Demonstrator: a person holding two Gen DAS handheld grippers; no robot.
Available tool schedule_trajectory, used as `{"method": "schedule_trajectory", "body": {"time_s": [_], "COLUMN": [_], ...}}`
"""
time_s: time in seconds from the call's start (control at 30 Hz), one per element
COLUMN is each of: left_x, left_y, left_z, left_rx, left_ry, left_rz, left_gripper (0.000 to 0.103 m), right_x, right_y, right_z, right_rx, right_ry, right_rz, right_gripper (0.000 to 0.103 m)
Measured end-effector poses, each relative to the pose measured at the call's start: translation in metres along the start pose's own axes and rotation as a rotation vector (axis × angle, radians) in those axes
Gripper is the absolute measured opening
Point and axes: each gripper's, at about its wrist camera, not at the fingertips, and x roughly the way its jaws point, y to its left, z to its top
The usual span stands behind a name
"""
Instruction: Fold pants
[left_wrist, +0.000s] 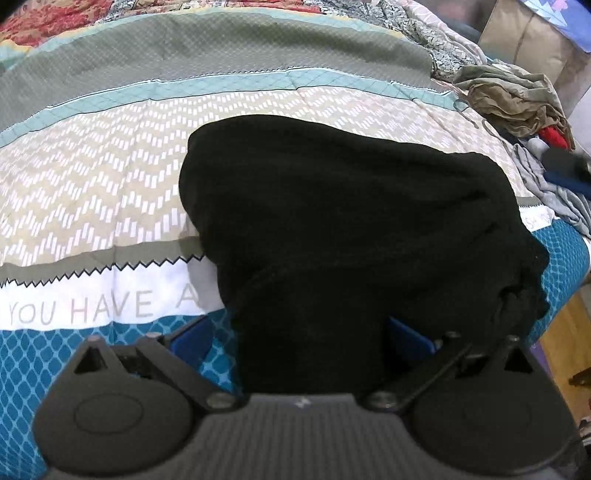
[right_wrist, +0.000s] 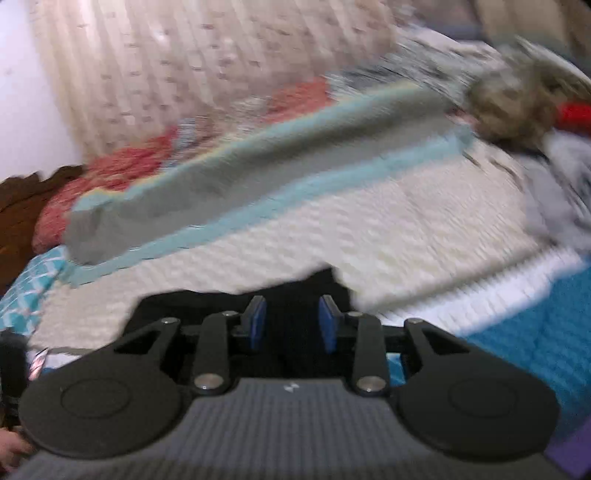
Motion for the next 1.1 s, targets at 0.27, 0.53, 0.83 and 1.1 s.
{"method": "schedule_trajectory", "body": {"time_s": [0.27, 0.53, 0.83, 1.1], "left_x": [0.004, 0.012, 0.006, 0.000], "left_y": [-0.006, -0.009, -0.009, -0.011], "left_z": [0.002, 0.008, 0.009, 0.005], "left_rx": [0.033, 0.027, -0.001, -0.003], "left_ry": [0.007, 0.036, 0.061, 0.061], "left_rz": [0.019, 0.035, 0.050, 0.071], "left_gripper": [0.103, 0.103, 0.103, 0.103], "right_x": [0.104, 0.119, 0.047, 0.017], "right_y": [0.005, -0.013, 0.025, 0.060], "right_z": [-0.005, -0.008, -0.009, -0.042], "right_rx": [-0.027, 0.050, -0.070, -0.201], "right_ry": [0.196, 0.194, 0.093, 0.168], "right_rz": [-0.069, -0.121, -0.011, 0.094], "right_gripper": [0.017, 0.000, 0.033, 0.033]}}
